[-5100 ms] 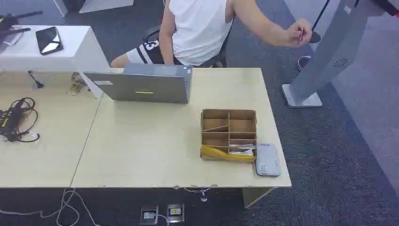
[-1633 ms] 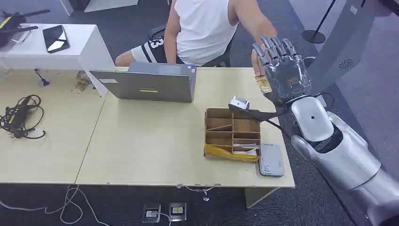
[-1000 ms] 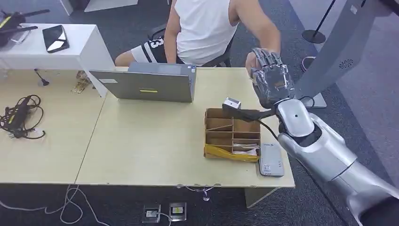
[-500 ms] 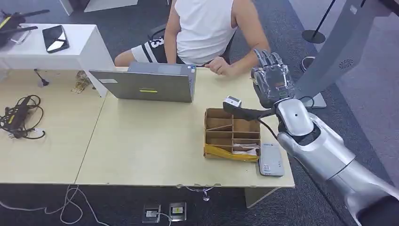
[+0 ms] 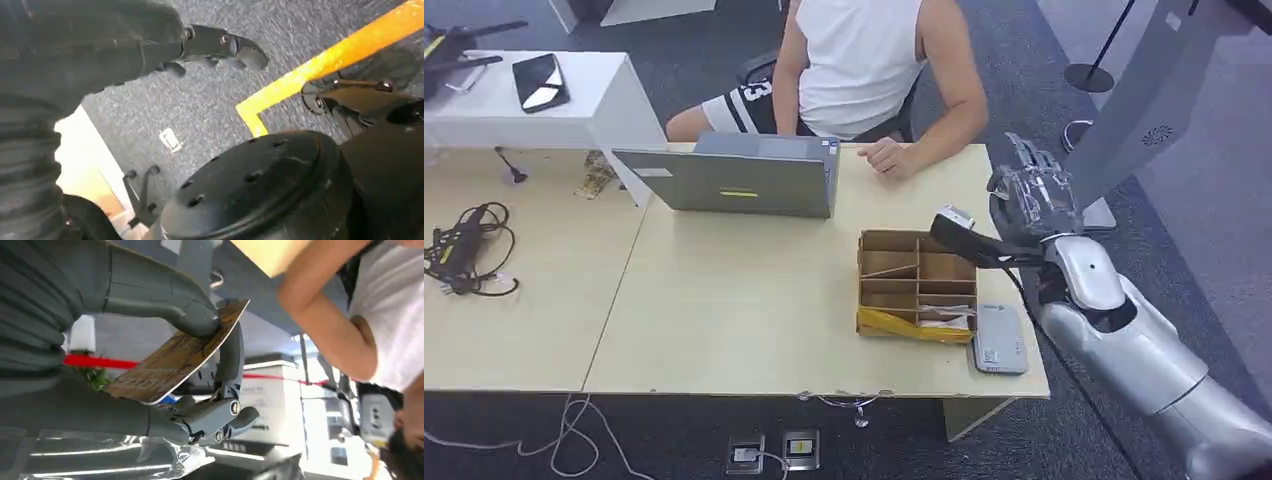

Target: Pass the card to the sensor for recognition and then transmit it.

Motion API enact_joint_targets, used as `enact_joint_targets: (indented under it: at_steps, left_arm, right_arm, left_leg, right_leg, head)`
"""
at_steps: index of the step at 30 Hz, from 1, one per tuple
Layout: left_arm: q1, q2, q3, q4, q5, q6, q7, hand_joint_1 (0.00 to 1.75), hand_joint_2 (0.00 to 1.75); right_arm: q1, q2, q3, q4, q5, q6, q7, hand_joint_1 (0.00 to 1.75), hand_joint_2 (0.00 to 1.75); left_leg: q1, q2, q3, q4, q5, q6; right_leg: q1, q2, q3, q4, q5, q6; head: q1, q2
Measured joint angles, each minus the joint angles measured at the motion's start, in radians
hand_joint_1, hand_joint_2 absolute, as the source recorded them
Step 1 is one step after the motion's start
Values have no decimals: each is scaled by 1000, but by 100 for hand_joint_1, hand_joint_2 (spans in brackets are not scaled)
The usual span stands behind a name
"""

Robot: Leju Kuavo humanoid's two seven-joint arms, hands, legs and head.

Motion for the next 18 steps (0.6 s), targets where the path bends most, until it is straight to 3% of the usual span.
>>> enact_joint_targets:
  at_steps: [11,18]
  left_arm:
    - [2,3,0,0,29,0,7,0,175]
    - [1,3,0,1,37,0,8,0,175]
  right_arm:
    - [178,-138,-164,-191,-86,60,49,175,175]
    - [254,-167,-191,-259,-100,156,63,175,175]
  left_leg:
    - [0,1,0,0,-1,-1]
    - [0,2,1,0,-1,-1]
  right_leg:
    - [0,0,0,0,0,0]
    - [0,1,0,0,0,0]
  head:
    - [0,0]
    - [0,0]
